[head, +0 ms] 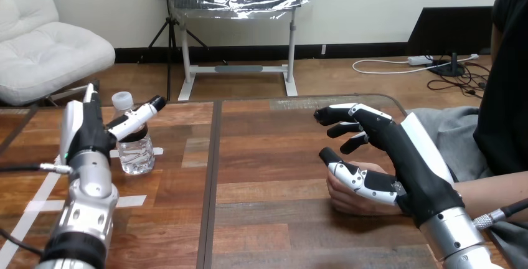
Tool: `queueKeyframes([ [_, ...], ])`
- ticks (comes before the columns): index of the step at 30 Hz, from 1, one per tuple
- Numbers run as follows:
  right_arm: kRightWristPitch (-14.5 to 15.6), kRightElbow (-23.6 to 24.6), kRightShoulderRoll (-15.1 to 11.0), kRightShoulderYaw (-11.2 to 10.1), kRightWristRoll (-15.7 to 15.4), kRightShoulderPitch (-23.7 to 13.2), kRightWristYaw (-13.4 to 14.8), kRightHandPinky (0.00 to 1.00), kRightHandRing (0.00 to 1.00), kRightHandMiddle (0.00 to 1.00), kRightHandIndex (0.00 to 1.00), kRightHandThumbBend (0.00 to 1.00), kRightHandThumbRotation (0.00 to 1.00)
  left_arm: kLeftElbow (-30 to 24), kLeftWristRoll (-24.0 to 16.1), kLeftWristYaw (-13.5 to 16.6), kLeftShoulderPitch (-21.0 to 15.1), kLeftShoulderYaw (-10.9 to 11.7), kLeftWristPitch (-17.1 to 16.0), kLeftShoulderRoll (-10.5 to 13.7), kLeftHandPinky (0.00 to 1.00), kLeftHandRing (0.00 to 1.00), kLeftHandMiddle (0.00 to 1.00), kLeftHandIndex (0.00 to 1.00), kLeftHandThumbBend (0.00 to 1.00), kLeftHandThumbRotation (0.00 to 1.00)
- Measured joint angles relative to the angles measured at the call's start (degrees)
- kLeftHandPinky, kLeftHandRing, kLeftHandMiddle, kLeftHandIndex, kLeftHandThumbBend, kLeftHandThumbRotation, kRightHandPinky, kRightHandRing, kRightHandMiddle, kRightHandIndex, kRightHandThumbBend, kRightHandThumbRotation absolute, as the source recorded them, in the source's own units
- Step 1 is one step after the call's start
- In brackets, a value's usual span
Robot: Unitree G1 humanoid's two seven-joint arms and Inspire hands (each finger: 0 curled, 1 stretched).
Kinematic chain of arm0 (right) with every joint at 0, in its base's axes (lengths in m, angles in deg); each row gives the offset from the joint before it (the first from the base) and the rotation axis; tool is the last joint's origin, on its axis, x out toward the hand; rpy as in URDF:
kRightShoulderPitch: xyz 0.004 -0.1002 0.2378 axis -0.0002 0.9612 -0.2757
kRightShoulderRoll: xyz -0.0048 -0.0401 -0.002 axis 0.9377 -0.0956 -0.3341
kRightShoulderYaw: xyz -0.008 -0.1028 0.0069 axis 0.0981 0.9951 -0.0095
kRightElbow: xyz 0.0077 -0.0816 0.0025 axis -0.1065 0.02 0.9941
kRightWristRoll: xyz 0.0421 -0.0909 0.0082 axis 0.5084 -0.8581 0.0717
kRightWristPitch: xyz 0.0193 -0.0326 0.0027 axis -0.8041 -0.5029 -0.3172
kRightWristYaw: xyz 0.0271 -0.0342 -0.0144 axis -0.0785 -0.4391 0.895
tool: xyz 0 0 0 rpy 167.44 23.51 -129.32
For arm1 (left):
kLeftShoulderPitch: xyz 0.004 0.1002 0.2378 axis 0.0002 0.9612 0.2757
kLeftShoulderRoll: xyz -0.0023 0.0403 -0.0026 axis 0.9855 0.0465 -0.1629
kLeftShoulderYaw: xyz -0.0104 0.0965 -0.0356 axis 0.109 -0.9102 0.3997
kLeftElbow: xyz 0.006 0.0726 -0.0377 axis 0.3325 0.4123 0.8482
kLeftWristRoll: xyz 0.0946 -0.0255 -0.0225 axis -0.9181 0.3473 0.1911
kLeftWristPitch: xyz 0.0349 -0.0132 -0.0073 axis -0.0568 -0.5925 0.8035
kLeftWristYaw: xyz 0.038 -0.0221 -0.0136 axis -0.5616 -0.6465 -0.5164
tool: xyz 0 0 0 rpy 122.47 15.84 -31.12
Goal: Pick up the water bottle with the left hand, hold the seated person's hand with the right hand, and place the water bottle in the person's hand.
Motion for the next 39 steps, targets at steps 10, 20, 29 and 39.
queueKeyframes([
  [10,0.1,0.0,-0.3,0.0,-0.4,0.0,0.0,0.57,0.7,0.74,0.71,0.43,0.0,5.5,-0.1,-0.2,-3.4,-1.0,0.2,0.1,0.78,0.9,0.95,0.97,1.0,0.58],
  [20,0.1,0.0,-1.2,0.0,-0.7,-0.1,0.0,0.59,0.72,0.75,0.71,0.44,0.0,9.5,-1.5,-0.2,-5.6,-3.5,0.3,1.1,0.77,0.88,0.93,0.95,1.0,0.59],
  [29,0.8,0.0,-2.0,-0.2,-0.9,-0.1,0.0,0.62,0.74,0.76,0.71,0.45,0.0,12.2,-2.0,-0.3,-6.8,-5.3,1.5,1.9,0.78,0.88,0.92,0.94,1.0,0.61],
  [39,1.4,0.1,-2.1,-0.2,-0.9,-0.1,-0.6,0.64,0.76,0.77,0.72,0.45,0.0,14.1,-2.9,-0.5,-7.3,-7.0,2.5,2.1,0.77,0.87,0.9,0.91,0.99,0.55],
])
